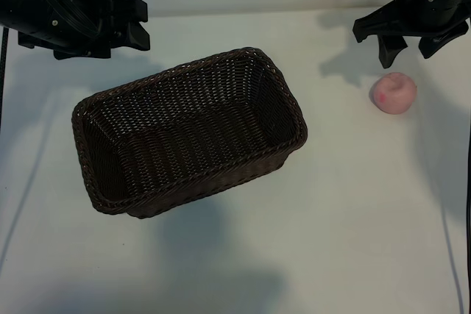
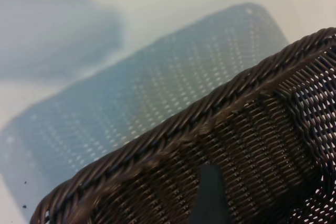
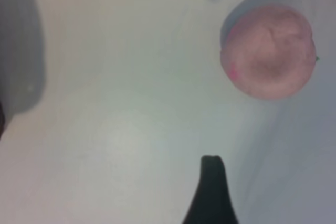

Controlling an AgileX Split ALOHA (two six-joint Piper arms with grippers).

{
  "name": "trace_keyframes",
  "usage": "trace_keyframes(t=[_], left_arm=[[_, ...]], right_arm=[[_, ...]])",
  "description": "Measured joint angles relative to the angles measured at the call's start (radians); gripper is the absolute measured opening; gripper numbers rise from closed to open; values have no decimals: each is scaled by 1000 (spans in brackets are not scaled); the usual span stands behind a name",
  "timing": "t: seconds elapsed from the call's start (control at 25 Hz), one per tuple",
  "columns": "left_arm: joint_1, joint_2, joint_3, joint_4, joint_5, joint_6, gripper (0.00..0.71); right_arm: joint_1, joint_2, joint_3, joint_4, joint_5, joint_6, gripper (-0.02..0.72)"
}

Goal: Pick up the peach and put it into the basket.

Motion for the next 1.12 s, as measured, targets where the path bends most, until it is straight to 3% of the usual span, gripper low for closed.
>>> trace_keyframes(t=[1.12], left_arm=[[0, 0, 0, 0, 0, 0, 549]], right_arm=[[0, 0, 0, 0, 13, -3, 562]])
